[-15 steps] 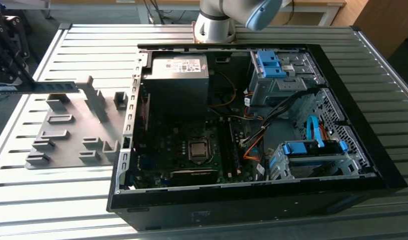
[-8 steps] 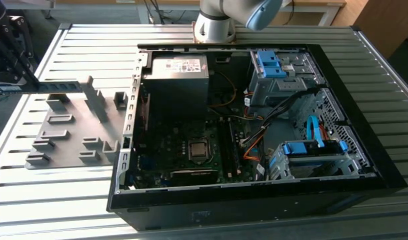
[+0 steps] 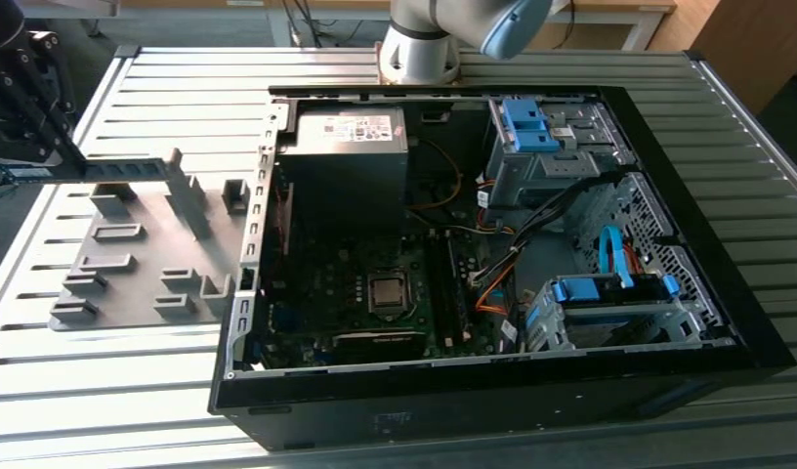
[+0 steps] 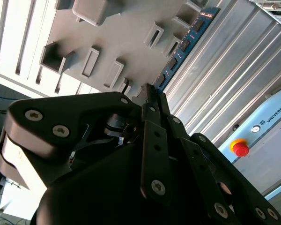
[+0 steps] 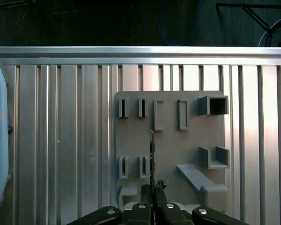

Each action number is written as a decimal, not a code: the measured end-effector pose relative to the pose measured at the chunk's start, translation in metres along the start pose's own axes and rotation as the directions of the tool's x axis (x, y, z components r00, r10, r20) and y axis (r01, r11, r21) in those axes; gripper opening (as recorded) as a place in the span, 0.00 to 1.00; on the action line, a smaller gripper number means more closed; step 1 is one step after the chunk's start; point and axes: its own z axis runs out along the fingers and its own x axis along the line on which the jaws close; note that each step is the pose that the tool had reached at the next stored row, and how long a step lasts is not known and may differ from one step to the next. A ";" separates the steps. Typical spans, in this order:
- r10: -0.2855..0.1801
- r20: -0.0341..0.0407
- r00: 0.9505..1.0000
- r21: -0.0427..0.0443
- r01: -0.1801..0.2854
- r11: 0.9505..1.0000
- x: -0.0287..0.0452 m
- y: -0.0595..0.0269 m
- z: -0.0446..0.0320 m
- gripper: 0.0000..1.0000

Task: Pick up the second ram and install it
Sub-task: 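Pick up the second ram and move it above second insertion slot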

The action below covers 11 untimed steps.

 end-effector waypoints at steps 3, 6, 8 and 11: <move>0.000 0.000 1.000 0.000 0.000 1.000 -0.0001 -0.0027 -0.0001 0.14; 0.000 0.000 1.000 0.000 0.000 1.000 -0.0001 -0.0053 -0.0001 0.14; 0.000 0.000 1.000 0.000 0.000 1.000 -0.0002 -0.0074 -0.0001 0.14; 0.000 0.000 1.000 0.000 0.000 1.000 -0.0002 -0.0112 -0.0002 0.14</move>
